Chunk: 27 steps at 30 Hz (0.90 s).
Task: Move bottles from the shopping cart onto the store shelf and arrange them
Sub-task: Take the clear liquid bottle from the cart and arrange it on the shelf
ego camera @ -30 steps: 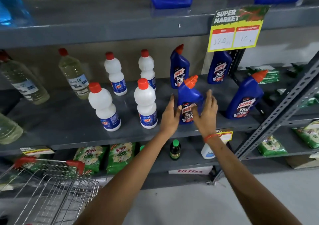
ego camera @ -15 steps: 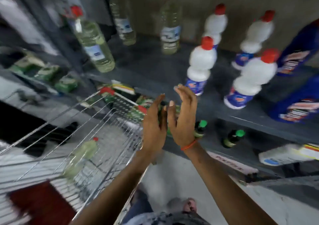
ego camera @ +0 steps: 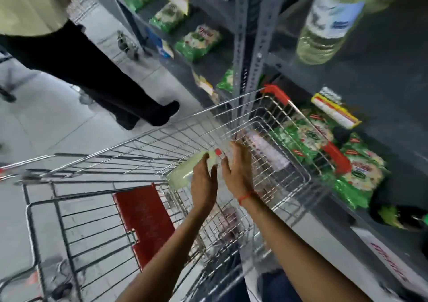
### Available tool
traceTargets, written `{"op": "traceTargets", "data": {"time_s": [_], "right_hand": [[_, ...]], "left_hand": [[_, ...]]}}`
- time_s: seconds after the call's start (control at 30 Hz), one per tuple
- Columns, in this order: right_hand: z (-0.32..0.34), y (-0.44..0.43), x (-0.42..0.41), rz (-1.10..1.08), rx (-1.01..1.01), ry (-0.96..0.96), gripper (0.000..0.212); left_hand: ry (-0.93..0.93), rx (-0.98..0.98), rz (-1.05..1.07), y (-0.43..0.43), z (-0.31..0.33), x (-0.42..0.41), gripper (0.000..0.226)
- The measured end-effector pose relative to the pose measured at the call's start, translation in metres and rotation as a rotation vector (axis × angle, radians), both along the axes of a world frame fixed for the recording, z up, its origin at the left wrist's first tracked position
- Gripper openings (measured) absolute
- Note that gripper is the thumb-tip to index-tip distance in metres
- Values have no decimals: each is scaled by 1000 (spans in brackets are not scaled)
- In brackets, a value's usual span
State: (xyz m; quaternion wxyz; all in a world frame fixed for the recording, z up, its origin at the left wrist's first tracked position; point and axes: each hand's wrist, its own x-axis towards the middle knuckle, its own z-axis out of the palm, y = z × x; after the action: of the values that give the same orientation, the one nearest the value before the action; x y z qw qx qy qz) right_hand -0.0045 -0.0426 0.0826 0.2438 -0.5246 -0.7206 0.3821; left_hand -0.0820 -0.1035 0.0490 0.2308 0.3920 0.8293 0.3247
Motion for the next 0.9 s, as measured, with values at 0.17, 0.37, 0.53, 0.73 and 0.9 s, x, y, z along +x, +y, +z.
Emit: {"op": "traceTargets", "data": {"time_s": [0.17, 0.37, 0.53, 0.73, 0.9], "right_hand": [[-83, 1, -36, 137, -507, -239, 50], [-171, -2, -57, 97, -845, -234, 61], [-207, -1, -70, 66, -862, -221, 53], [-220, -4, -74, 89, -967, -222, 37], [-203, 10, -48, 94, -1164, -151, 25]], "left_hand": [[128, -509, -36, -26, -101, -61, 78], [333, -602, -105, -38, -193, -96, 91], [484, -621, -160, -25, -208, -119, 90], [237, -588, -254, -21, -201, -139, 100], [-386, -556, -197, -29, -174, -112, 66]]}}
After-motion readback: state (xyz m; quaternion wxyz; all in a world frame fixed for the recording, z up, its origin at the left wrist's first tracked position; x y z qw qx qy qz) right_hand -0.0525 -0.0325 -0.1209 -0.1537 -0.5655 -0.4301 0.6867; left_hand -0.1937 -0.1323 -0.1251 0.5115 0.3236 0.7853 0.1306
